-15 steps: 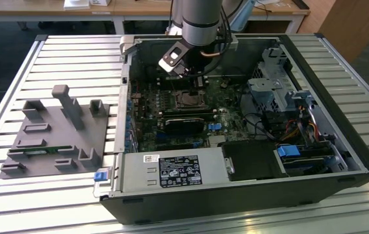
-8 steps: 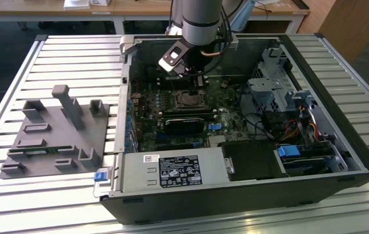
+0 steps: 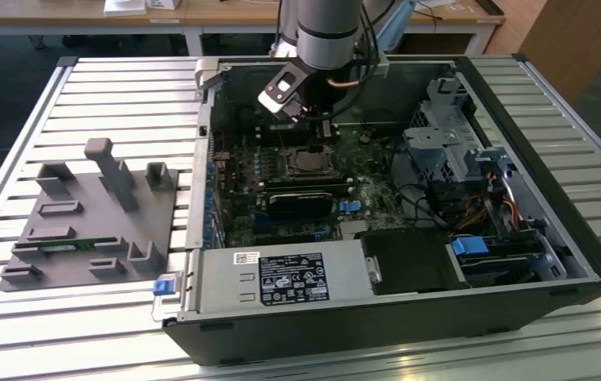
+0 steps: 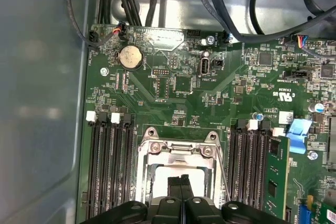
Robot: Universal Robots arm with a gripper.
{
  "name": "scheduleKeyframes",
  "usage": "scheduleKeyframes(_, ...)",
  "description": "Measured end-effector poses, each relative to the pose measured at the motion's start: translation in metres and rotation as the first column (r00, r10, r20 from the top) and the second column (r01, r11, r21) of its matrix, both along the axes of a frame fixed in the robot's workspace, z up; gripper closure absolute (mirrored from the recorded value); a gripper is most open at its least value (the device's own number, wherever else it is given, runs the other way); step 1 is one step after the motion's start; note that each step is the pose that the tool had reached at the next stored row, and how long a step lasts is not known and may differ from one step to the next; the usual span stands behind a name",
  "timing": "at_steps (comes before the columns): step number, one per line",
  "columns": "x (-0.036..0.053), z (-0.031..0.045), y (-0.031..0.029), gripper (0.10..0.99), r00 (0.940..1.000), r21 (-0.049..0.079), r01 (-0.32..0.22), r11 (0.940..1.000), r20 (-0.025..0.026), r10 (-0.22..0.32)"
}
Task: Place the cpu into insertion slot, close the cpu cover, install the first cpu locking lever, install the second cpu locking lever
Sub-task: 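Install the first cpu locking lever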
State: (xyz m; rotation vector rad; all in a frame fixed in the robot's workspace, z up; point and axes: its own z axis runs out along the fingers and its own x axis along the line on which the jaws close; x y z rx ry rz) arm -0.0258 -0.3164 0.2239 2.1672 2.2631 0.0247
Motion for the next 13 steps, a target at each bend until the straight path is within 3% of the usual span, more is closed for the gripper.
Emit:
scheduleKeyframes(3, 0.0000, 0.0044, 0.0000, 0.980, 1.0000, 0.000, 0.000, 1.0000, 0.0001, 0.000)
scheduleKeyframes(13, 0.0000, 0.0357, 0.0005, 0.980, 1.0000, 0.000, 0.000, 1.0000, 0.0006, 0.000)
